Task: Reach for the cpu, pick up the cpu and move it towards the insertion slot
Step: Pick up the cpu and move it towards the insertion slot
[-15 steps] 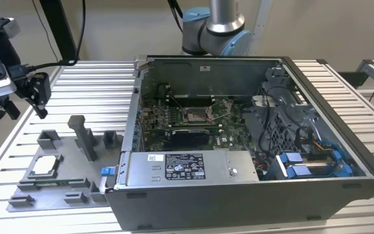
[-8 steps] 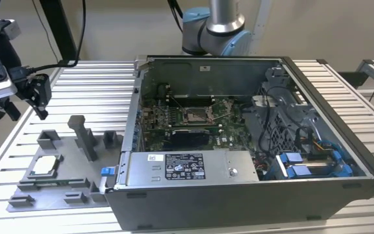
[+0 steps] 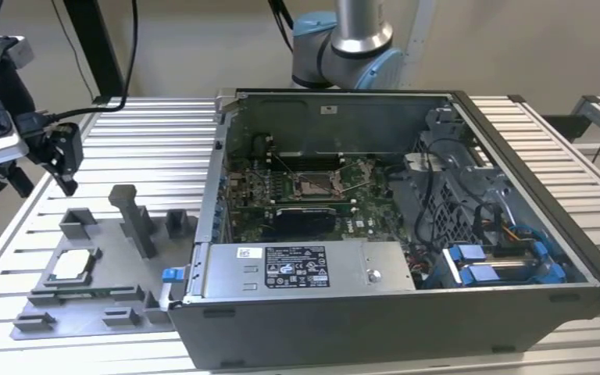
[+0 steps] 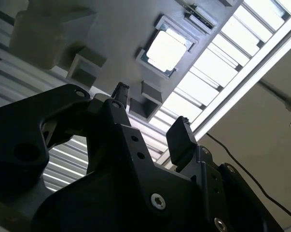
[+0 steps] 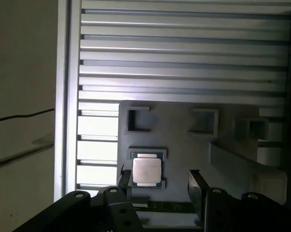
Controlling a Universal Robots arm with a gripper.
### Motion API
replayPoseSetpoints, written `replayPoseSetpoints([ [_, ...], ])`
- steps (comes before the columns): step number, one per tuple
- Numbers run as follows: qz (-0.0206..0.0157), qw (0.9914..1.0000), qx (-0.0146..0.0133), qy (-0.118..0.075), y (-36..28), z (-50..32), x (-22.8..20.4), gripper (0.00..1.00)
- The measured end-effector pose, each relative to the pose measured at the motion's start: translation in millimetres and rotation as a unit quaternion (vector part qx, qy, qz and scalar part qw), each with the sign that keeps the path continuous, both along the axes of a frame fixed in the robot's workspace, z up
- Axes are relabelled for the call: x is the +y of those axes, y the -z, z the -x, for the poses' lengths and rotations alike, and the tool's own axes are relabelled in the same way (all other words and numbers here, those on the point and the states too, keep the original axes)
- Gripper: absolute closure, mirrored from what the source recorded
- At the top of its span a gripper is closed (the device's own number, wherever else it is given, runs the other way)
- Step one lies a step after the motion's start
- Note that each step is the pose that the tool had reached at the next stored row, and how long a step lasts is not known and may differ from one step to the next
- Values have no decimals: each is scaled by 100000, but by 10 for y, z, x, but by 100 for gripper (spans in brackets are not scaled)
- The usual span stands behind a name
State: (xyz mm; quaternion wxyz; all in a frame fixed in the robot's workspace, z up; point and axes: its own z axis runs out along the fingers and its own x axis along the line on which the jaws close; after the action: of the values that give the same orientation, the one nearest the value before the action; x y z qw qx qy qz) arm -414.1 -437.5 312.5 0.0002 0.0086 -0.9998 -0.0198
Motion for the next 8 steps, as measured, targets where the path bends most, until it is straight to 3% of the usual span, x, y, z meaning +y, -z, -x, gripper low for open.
replayPoseSetpoints([
  [8, 0, 100000, -1, 13, 69, 0, -24, 0],
])
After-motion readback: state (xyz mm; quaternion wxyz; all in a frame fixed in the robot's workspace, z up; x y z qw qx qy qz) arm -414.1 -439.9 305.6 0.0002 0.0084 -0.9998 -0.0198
